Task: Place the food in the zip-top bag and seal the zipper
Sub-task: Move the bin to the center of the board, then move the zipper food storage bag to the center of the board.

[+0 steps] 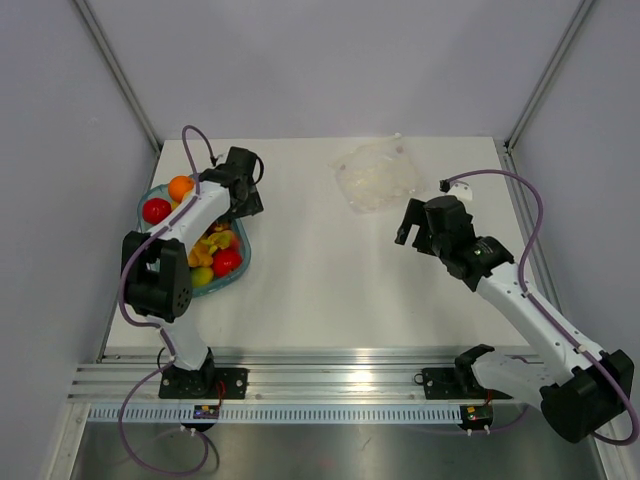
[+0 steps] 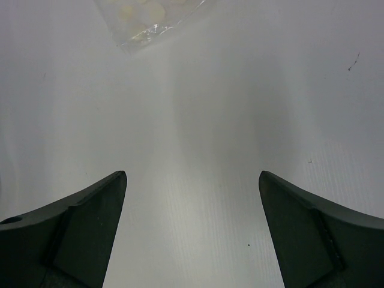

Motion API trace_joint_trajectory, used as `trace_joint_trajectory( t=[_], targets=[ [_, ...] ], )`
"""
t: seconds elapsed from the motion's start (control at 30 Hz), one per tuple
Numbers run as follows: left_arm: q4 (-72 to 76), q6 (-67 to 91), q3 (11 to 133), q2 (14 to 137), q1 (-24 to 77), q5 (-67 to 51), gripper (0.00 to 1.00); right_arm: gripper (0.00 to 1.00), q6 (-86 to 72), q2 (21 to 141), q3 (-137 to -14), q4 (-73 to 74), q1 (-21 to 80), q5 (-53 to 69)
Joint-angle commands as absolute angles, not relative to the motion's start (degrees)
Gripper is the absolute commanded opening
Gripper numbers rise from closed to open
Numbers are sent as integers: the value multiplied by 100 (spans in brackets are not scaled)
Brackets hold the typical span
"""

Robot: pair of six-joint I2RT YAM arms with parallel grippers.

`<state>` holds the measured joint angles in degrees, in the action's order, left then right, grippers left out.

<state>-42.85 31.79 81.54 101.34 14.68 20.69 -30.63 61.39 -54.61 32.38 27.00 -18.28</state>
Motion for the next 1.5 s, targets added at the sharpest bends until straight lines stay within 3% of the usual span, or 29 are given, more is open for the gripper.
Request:
trace_joint_trajectory(
  t=[0.0, 0.47, 0.63, 0.83, 1.03, 1.2, 1.37, 1.47],
  targets=[
    [-3999, 3243, 8446, 10212, 1477, 2004, 72, 99, -2997, 6249, -5537, 3111, 2725, -1793],
    [-3929, 2945, 8868, 10951, 1468, 1170, 73, 99, -3076, 6907, -6002, 2936, 2725, -1714],
    [-3016, 2391, 8509, 10697, 1503, 38, 74, 100, -3190, 7382, -6161, 2777, 2725, -1643],
    [-3067, 2110, 8709, 10591, 1687, -212, 77, 100, -3410, 8735, -7416, 3226, 2541, -1749],
    [-3506, 2083, 8947, 10048, 1723, -123, 84, 99, -3173, 10140, -8532, 2821, 1987, -1055],
    [-3788, 2118, 9009, 9432, 1784, -149, 89, 100, -3365, 11697, -10194, 3717, 1925, -1203],
    [-3972, 2075, 8921, 8851, 1881, -394, 91, 100, -4427, 11787, -9557, 2966, 1626, -897],
    [-4095, 1916, 8710, 8561, 1890, -1194, 92, 99, -4727, 11716, -9125, 2515, 1503, -931]
  ],
)
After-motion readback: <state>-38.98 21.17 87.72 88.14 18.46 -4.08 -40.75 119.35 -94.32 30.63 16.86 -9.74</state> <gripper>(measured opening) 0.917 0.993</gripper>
